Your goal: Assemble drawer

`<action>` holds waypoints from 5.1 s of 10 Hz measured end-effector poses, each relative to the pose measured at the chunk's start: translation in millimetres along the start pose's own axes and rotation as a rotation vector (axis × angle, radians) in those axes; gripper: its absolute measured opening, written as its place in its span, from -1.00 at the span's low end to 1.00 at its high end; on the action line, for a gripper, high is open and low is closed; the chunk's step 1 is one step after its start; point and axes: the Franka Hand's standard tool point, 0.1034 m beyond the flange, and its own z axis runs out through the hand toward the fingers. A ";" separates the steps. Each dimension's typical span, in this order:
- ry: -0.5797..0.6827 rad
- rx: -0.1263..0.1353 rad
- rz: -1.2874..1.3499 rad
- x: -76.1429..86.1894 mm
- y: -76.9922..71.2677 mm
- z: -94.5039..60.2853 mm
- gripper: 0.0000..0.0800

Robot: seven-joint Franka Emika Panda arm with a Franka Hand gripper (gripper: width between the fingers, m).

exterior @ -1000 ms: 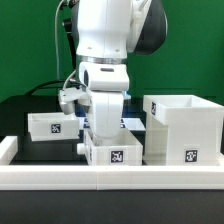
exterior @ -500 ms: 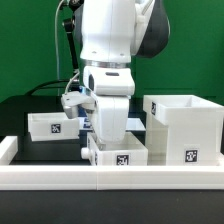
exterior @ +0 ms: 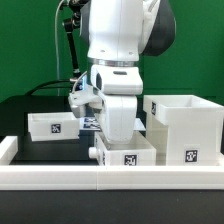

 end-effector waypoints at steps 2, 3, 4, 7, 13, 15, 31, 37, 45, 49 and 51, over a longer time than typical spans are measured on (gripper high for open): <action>0.002 0.004 -0.001 2.2 -0.8 2.1 -0.90; 0.004 0.004 -0.006 5.2 -0.1 2.7 -0.90; 0.007 0.002 -0.006 9.3 1.5 2.2 -0.90; 0.012 0.021 -0.005 14.3 2.0 3.8 -0.90; 0.015 0.011 0.020 18.3 2.8 4.2 -0.90; 0.015 0.012 0.021 17.7 2.9 4.4 -0.90; 0.023 -0.012 0.080 42.1 6.6 4.8 -0.90; 0.023 -0.015 0.096 43.1 7.0 4.3 -0.45; 0.002 -0.004 0.138 26.1 18.5 -47.6 0.62; 0.000 0.006 0.090 -15.4 30.2 -50.6 0.62; 0.068 0.010 0.046 -30.8 28.4 -41.2 0.62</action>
Offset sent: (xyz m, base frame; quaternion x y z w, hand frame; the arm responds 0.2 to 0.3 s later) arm 0.0125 0.0178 0.0028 -0.0243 0.0063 -0.0321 0.9992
